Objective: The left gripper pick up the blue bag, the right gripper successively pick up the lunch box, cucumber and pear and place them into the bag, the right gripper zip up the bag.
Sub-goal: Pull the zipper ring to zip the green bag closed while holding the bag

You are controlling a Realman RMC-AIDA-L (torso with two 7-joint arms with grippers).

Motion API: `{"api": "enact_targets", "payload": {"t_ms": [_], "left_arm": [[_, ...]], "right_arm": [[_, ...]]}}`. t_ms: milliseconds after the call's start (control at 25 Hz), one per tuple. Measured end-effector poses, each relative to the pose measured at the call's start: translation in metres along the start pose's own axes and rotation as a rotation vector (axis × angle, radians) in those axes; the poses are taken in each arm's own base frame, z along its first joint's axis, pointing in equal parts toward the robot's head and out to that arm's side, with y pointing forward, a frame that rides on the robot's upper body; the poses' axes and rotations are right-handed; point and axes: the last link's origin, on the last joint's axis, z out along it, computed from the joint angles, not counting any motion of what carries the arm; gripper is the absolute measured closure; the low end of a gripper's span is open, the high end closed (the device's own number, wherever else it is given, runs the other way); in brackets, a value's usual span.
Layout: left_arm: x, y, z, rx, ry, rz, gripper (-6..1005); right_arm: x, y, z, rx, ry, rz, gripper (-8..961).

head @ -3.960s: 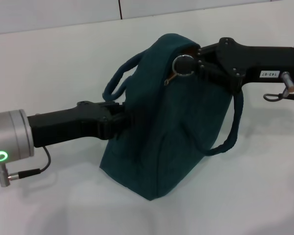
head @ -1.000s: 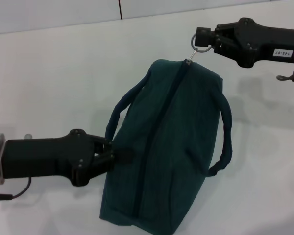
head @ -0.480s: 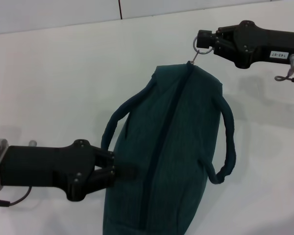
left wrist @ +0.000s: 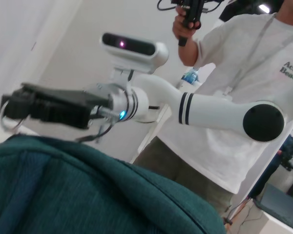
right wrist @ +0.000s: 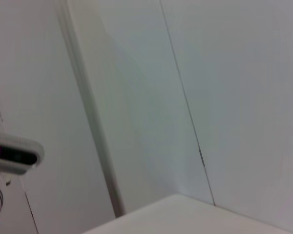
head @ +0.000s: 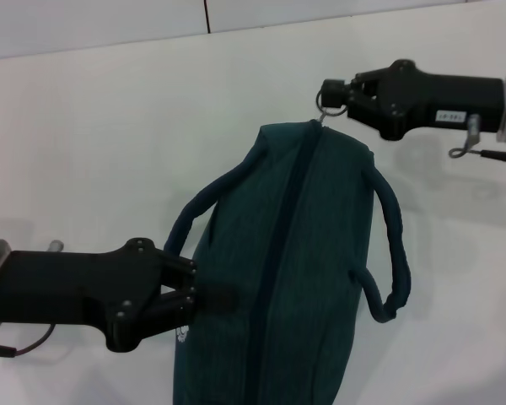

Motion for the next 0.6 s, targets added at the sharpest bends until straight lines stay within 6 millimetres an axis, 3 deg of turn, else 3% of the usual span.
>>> {"api": "enact_targets", "payload": {"t_ms": [360,600], "left_arm": [[0.002,-0.005,0.001,0.012,0.04,-0.004,914],[0.017,-0.012,-0.02,0.091,0.056,0.025,909]], "right_arm": [[0.005,0.009,0.009,-0.047,0.012,0.004,935],[0.003,0.012,0.007,-0.072,-0.002,0.004,935]]}}
